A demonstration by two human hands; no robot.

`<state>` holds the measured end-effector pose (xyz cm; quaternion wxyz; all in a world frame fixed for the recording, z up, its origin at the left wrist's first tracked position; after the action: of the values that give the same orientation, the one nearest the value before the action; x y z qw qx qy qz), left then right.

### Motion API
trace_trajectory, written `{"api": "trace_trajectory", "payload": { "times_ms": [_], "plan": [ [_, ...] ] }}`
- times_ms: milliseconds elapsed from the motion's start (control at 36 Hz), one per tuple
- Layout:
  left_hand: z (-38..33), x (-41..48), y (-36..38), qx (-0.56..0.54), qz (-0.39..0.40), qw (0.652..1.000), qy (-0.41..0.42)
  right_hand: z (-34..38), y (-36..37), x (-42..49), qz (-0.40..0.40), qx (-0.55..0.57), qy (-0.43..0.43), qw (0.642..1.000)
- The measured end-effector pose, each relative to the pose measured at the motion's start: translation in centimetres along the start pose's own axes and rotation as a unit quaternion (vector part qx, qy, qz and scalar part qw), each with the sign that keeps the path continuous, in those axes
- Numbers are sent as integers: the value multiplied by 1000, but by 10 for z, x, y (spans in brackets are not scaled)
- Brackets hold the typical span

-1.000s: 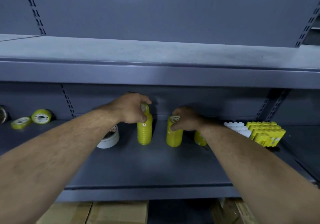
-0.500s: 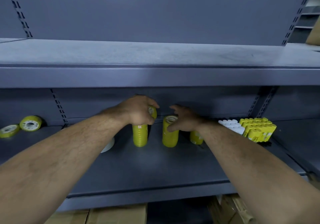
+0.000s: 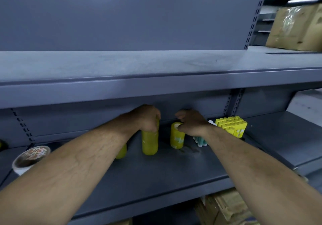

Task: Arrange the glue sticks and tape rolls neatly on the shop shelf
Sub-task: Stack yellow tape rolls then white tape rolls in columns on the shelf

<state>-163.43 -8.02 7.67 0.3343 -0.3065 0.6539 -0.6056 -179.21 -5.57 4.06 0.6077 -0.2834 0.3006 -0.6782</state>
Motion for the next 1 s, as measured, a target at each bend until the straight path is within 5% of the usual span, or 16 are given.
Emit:
{"api": "trace_trajectory", "payload": {
  "times_ms": [389,1000],
  "plan": [
    [6,17,17,-22,79,996,-36,-9,-2,4,6,1,-5,1000],
    [7,22,24,-39,101,993,-47,-2,6,9,18,32,-13,999]
  ]
}}
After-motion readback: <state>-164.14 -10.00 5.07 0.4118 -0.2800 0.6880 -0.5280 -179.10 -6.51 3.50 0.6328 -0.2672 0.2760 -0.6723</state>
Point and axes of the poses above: each hand's wrist, its own x-axis towards the middle knuckle, its own y-axis out of the palm, z = x × y, the point moved 9 cm from there along x, towards the middle knuckle, and after that the axes turned 7 degrees about x, right-handed, at the moved point
